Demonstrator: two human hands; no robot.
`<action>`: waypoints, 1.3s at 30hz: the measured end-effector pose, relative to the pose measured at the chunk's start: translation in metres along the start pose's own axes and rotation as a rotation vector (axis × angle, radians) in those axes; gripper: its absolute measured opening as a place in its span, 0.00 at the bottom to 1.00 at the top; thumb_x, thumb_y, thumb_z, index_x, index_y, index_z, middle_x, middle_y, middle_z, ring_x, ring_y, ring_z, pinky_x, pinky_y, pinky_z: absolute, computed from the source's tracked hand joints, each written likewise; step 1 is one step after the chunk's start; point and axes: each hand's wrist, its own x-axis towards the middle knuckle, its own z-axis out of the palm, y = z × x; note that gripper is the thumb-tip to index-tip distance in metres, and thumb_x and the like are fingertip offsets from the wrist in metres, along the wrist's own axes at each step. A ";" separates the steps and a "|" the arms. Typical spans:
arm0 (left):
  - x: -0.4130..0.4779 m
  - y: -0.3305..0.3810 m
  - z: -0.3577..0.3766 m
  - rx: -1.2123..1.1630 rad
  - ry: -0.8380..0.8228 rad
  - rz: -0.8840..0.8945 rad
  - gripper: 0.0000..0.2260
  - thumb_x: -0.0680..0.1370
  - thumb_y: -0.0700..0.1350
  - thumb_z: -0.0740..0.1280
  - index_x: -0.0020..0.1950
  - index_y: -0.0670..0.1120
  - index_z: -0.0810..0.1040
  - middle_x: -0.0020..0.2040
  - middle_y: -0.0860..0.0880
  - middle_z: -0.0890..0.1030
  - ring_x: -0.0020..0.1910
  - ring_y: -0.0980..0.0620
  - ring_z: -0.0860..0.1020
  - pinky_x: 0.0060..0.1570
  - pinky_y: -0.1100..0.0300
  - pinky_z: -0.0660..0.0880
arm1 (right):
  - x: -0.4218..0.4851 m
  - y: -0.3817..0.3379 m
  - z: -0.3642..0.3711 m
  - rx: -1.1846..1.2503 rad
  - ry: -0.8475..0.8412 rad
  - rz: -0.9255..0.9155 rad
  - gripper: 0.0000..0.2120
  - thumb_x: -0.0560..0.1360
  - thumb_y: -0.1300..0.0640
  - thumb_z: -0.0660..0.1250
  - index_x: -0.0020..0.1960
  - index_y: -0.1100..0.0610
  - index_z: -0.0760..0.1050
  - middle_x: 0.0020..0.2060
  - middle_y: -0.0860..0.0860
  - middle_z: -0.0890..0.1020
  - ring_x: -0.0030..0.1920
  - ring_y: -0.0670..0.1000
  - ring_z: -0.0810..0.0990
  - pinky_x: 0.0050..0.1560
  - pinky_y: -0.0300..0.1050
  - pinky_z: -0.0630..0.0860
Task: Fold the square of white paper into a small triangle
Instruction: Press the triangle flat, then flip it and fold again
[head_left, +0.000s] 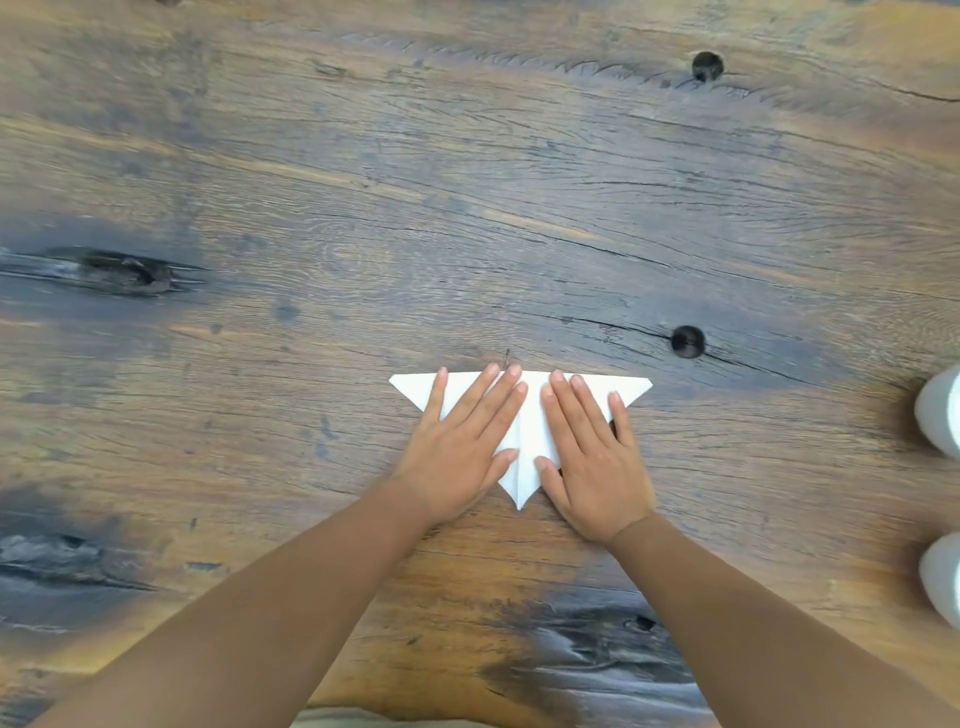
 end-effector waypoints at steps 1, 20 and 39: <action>-0.001 -0.001 0.001 -0.003 0.006 -0.008 0.31 0.83 0.58 0.50 0.82 0.45 0.49 0.83 0.48 0.49 0.81 0.48 0.46 0.75 0.34 0.50 | 0.000 0.000 0.000 -0.001 -0.001 -0.001 0.33 0.82 0.43 0.49 0.82 0.58 0.47 0.82 0.53 0.50 0.82 0.53 0.48 0.79 0.62 0.49; -0.070 -0.043 -0.013 -0.080 -0.020 -0.230 0.33 0.82 0.59 0.50 0.81 0.42 0.48 0.82 0.45 0.49 0.81 0.48 0.47 0.75 0.32 0.47 | 0.001 -0.001 0.000 -0.033 -0.017 0.014 0.34 0.81 0.43 0.48 0.82 0.57 0.45 0.82 0.52 0.49 0.82 0.53 0.46 0.79 0.62 0.49; -0.050 -0.037 -0.006 -0.040 -0.073 -0.197 0.32 0.83 0.62 0.42 0.82 0.44 0.44 0.83 0.48 0.44 0.81 0.51 0.42 0.76 0.34 0.45 | 0.000 -0.002 -0.002 -0.014 -0.004 0.013 0.34 0.81 0.44 0.50 0.82 0.57 0.46 0.82 0.53 0.50 0.82 0.53 0.48 0.79 0.62 0.49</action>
